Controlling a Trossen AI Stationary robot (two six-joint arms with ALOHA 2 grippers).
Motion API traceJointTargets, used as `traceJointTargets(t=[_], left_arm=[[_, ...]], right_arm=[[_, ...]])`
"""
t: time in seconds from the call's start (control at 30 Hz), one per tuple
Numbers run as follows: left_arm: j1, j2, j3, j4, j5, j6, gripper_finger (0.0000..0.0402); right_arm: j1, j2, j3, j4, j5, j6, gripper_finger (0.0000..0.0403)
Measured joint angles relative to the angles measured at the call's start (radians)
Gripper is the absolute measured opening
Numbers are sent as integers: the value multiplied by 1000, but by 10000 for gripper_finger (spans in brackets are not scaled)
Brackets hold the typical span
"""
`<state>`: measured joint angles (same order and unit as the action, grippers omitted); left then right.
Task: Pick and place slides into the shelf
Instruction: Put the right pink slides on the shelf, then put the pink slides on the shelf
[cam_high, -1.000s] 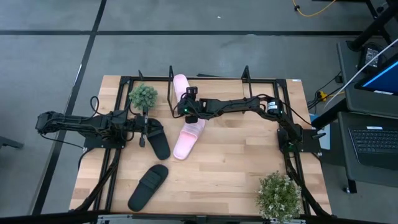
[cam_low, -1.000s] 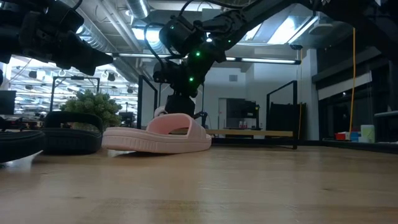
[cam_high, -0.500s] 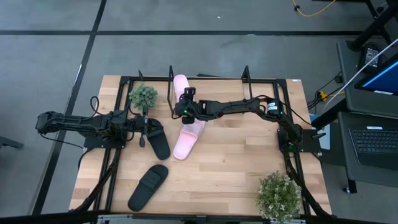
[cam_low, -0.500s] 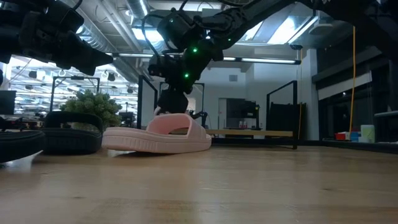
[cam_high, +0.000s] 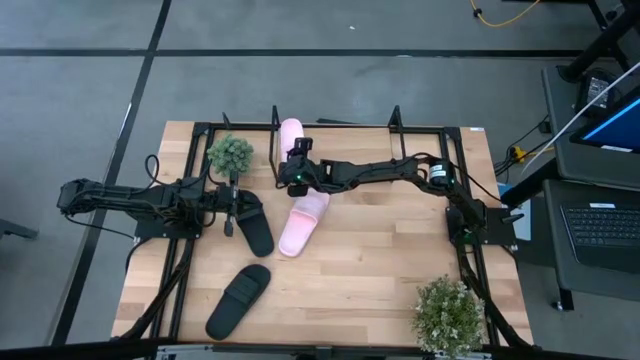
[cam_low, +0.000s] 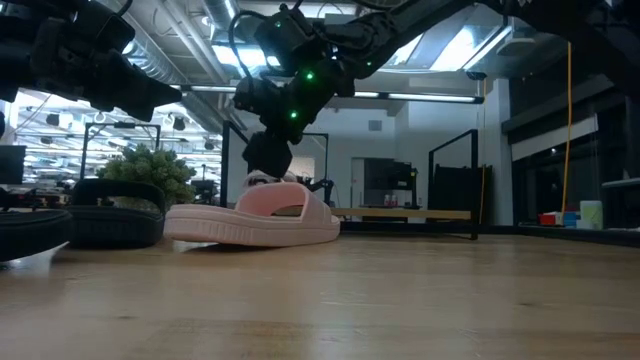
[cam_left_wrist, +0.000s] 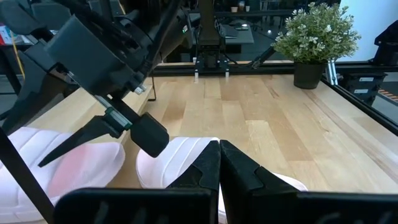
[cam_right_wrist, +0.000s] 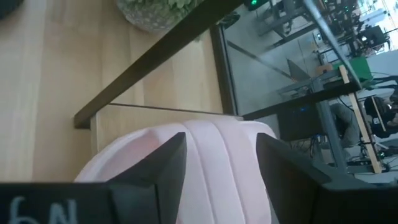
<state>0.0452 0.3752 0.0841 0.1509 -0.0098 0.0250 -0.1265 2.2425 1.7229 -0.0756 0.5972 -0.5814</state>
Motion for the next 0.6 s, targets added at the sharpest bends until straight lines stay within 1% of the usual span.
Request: traceJointTargets(t=[0.23, 0.33, 0.43, 0.53, 0.6], left_arm=[[0, 0, 0, 0, 0, 0, 0], [0, 0, 0, 0, 0, 0, 0], [0, 0, 0, 0, 0, 0, 0], [0, 0, 0, 0, 2, 0, 0], [0, 0, 0, -1, 5, 0, 0]], right_arm=[[3, 0, 0, -1, 4, -4, 194], [12, -9, 1, -4, 59, -42, 194], [21, -30, 21, -43, 129, -56, 194], [27, -53, 42, -104, 140, -51, 193], [28, -60, 52, -159, 154, -48, 185]])
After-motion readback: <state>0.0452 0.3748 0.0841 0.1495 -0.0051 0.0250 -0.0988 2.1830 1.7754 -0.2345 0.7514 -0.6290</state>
